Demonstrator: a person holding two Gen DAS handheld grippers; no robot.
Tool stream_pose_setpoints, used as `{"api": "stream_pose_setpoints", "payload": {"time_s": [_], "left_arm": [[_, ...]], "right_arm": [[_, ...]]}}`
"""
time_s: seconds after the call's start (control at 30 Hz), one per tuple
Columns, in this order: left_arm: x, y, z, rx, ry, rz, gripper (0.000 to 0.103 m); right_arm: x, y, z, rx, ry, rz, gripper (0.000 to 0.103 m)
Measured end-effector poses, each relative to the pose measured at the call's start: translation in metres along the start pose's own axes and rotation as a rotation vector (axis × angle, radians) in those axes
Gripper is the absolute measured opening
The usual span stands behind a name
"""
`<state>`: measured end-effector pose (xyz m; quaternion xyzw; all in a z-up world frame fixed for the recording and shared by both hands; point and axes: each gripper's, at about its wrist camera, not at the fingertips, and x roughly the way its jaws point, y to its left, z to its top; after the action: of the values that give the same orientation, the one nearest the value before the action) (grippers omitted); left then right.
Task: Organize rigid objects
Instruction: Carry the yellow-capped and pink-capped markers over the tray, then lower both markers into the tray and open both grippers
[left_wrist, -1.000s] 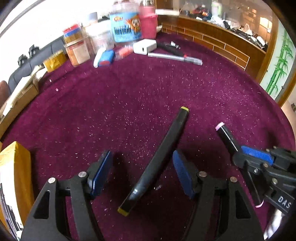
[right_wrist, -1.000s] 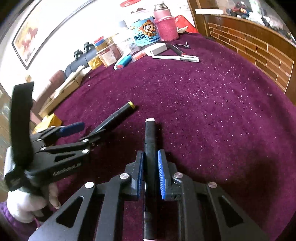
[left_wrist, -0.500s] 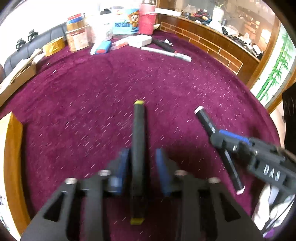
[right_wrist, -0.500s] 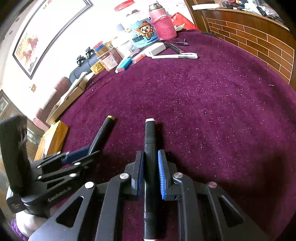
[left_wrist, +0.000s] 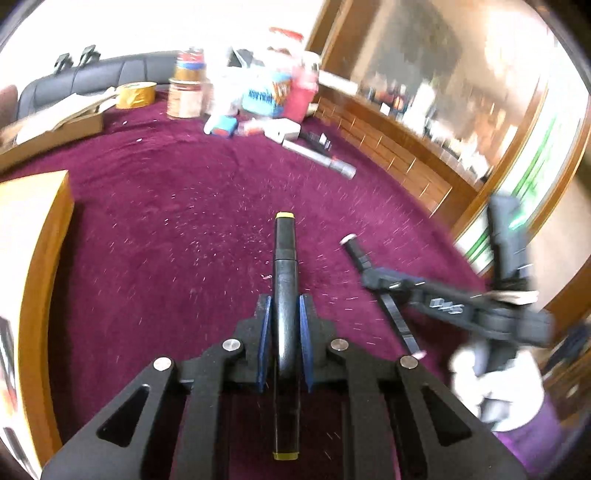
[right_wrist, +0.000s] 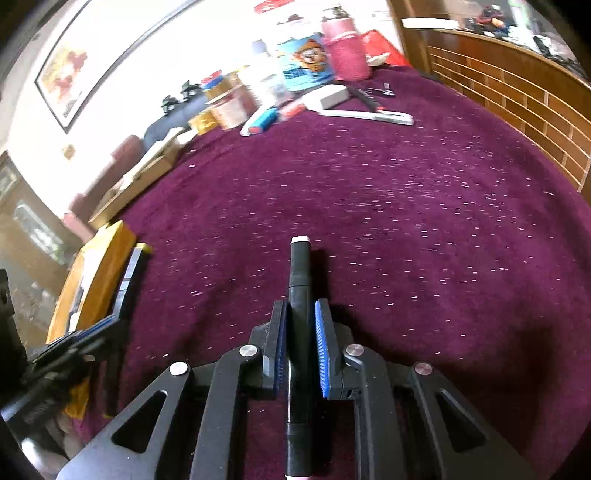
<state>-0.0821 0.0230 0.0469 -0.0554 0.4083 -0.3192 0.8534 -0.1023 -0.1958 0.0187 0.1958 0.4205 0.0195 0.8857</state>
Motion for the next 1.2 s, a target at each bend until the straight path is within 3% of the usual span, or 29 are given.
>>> {"api": "stream_pose_setpoints", "payload": {"time_s": [0.13,0.27,0.4,0.6,0.77,1.0,1.2], "left_arm": [[-0.046,0.024,-0.007,-0.114,-0.095,-0.102,0.012],[-0.097,0.059,-0.016,-0.209,-0.203,-0.103,0.012],[-0.138,0.114,-0.033,-0.352,-0.272,0.015,0.012],[-0.171,0.188,-0.065,-0.569,-0.301,0.169,0.012],[-0.175,0.215,-0.078,-0.610,-0.289,0.309,0.013],[-0.154,0.236,-0.076,-0.603,-0.213,0.395,0.013],[-0.163,0.238,-0.084,-0.588,-0.223,0.405,0.018]], "right_arm": [[-0.015,0.011,-0.001,0.002,-0.033,0.082,0.013],[-0.024,0.040,0.006,-0.010,-0.024,0.186,0.013],[-0.019,0.086,0.011,-0.054,0.011,0.294,0.013],[0.010,0.159,0.008,-0.111,0.134,0.439,0.013],[0.034,0.214,-0.008,-0.153,0.234,0.506,0.014],[0.070,0.282,-0.037,-0.195,0.342,0.526,0.014],[0.104,0.312,-0.054,-0.172,0.414,0.498,0.014]]}}
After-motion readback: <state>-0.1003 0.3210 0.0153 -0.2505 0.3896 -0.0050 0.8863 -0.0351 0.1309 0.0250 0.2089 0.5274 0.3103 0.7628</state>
